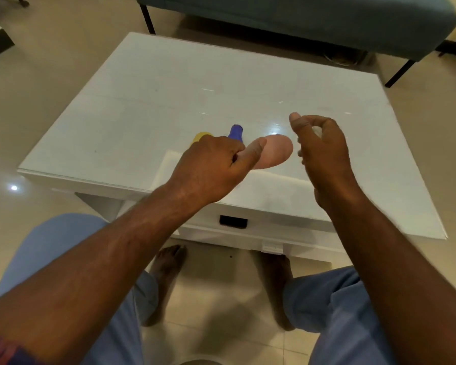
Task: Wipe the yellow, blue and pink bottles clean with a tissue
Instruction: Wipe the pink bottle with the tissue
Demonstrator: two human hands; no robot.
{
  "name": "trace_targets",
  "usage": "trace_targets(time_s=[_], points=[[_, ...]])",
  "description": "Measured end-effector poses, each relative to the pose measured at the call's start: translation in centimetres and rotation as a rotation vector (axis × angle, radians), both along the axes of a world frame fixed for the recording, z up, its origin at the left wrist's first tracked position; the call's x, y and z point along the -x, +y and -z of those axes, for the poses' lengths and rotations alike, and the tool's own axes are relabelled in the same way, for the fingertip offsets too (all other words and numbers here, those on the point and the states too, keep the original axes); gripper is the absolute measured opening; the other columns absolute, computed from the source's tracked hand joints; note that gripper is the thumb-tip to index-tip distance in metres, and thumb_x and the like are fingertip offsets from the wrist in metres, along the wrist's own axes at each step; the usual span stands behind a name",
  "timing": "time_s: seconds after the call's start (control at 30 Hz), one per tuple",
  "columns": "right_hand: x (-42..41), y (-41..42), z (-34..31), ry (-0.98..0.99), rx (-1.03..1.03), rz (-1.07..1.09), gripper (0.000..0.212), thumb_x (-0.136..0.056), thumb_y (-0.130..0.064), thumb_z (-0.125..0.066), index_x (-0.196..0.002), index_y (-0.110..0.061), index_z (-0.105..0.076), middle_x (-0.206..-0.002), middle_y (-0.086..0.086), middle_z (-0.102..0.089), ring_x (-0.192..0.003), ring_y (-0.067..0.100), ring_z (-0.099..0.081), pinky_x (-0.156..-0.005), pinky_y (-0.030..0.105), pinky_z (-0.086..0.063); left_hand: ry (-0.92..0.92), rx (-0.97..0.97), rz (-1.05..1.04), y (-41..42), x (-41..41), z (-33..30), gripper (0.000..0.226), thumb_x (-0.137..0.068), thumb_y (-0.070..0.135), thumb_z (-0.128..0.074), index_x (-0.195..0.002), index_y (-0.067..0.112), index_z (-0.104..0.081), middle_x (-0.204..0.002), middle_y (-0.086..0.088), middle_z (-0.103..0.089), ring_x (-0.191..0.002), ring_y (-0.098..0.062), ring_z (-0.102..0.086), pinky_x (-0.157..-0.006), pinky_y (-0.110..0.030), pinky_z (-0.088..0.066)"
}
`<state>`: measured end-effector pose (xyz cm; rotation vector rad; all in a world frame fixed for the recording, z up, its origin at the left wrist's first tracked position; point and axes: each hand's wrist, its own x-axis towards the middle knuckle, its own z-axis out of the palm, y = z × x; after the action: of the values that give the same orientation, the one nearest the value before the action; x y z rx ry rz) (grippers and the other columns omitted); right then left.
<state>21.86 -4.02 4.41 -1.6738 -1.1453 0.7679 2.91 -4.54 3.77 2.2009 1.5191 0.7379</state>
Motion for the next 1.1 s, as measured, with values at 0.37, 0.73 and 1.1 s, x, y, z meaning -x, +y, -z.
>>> trace_targets(time_s=[0.37,0.73,1.1], points=[[1.6,-1.4,0.2,-0.215,-0.036,-0.282,0.046,-0.111,-0.040,-0.041,-0.092,-0.010,-0.071,-0.058,0.006,-0.066,-0.036,0.010,-0.059,-0.037,0.020,-0.041,-0.184,0.024,-0.165,0.4,0.5,0.4,0.063,-0.104,0.042,-0.026,-0.071,0.005,-0.064,-0.066,-0.014,-0.066,-0.066,-0.025,-0.064,-0.071,-0.043,-0.054],[1.7,-1.4,0.1,-0.103,0.090,-0.217,0.044,-0.101,-0.059,-0.050,-0.084,-0.021,-0.065,-0.085,-0.007,-0.063,-0.079,0.012,-0.059,-0.073,0.030,-0.043,-0.173,0.077,-0.131,0.1,0.5,-0.3,0.054,-0.105,0.035,-0.027,-0.070,0.008,-0.057,-0.064,-0.013,-0.063,-0.066,-0.026,-0.062,-0.064,-0.038,-0.051],[2.6,-1.0,0.6,-0.067,0.072,-0.235,0.022,-0.103,-0.032,-0.051,-0.116,-0.023,-0.067,-0.117,-0.009,-0.066,-0.104,0.010,-0.063,-0.091,0.037,-0.054,-0.164,0.028,-0.113,-0.1,0.1,-0.1,0.057,-0.105,0.038,-0.030,-0.053,0.021,-0.046,-0.049,-0.001,-0.048,-0.051,-0.016,-0.051,-0.052,-0.025,-0.034]])
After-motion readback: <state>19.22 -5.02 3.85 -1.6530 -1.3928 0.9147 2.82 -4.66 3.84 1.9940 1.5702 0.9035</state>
